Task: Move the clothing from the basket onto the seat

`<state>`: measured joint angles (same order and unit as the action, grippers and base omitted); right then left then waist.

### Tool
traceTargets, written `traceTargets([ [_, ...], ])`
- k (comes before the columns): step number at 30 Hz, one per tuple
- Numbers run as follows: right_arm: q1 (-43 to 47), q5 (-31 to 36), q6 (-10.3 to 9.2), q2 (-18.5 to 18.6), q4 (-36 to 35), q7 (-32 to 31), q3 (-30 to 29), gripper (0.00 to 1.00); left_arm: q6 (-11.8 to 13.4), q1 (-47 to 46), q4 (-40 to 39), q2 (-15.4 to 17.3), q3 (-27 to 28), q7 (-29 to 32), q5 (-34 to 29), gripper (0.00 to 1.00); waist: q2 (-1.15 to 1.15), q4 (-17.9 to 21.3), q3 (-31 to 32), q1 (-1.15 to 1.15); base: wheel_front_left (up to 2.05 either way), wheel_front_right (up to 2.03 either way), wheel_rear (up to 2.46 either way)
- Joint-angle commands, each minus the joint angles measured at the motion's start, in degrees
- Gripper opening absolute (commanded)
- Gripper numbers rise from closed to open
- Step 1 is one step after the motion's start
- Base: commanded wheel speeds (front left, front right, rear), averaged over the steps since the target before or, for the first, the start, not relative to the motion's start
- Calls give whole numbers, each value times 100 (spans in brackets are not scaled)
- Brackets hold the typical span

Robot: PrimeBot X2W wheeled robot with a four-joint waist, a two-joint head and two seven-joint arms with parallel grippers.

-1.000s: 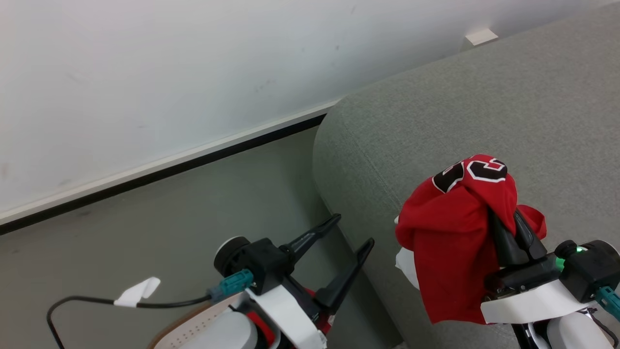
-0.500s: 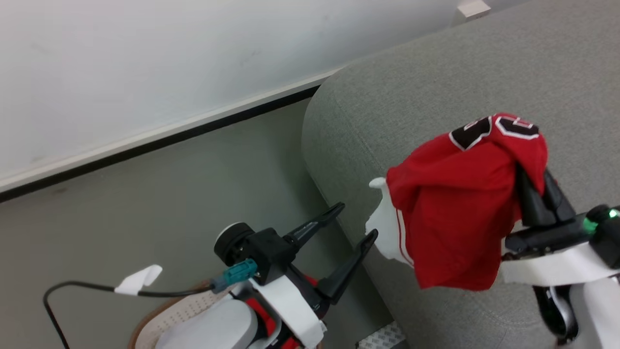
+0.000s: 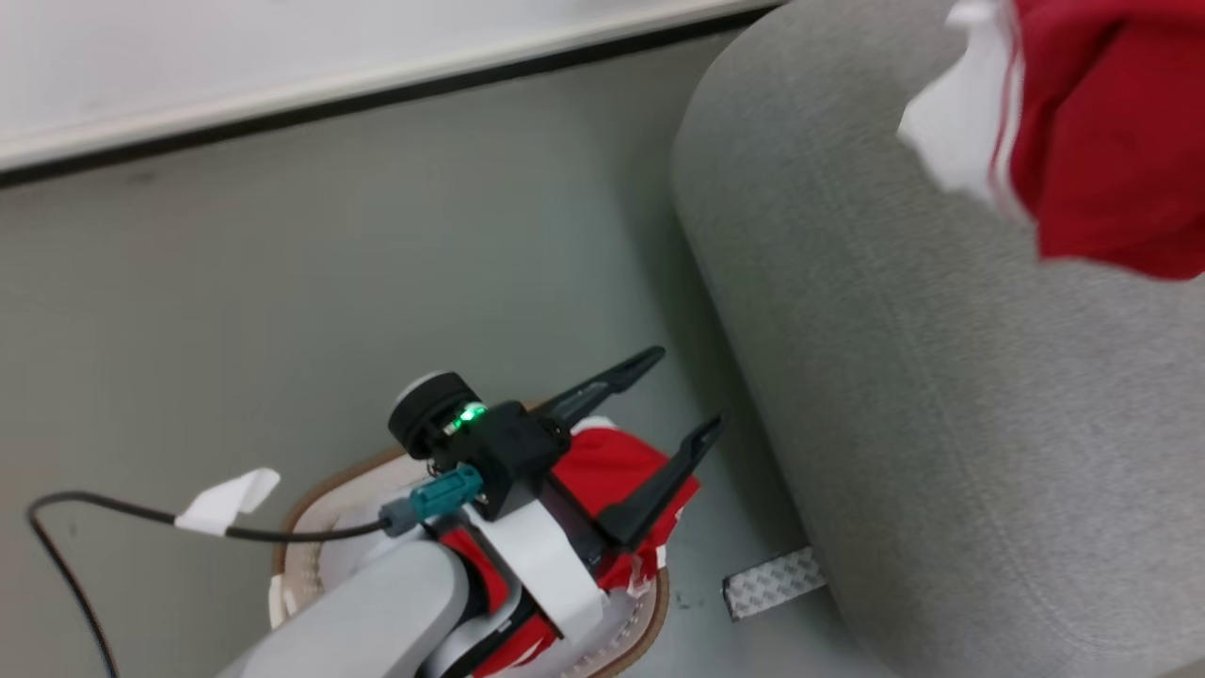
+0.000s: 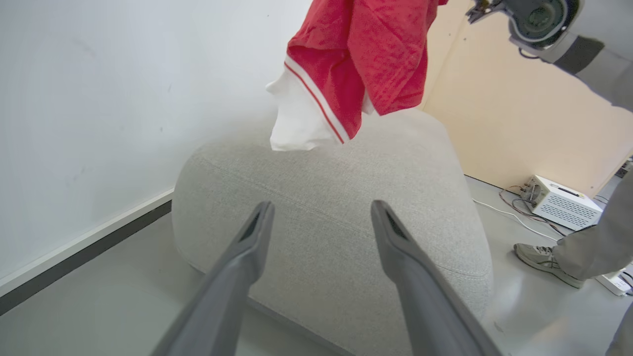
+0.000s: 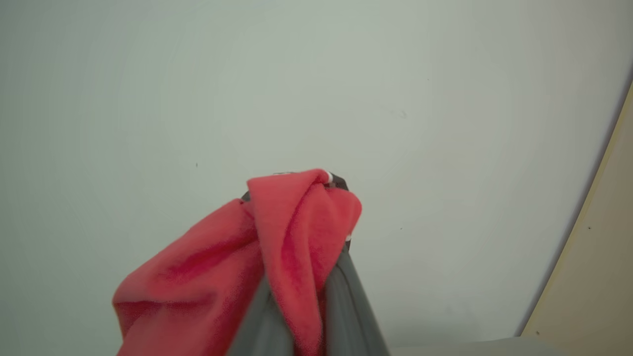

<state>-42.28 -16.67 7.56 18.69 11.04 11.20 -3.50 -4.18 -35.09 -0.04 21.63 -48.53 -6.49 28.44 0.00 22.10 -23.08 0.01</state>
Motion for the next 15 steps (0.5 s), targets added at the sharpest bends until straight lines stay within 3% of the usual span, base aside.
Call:
traceTargets([
  [1,-244,-61,-14,217,92,-55,-247,0,-20,-125,-86,66,26,37,-92,100,0,-419,-506,-1,0,0,0],
  [7,-752,-415,-14,523,637,-212,-799,0,-39,-318,-243,168,58,100,-136,100,0,-739,-1086,-1,0,0,0],
  [15,-1260,-477,-14,841,1655,-157,-1099,0,-48,-507,-336,233,93,105,-190,100,0,-1010,-1661,-1,0,0,0],
])
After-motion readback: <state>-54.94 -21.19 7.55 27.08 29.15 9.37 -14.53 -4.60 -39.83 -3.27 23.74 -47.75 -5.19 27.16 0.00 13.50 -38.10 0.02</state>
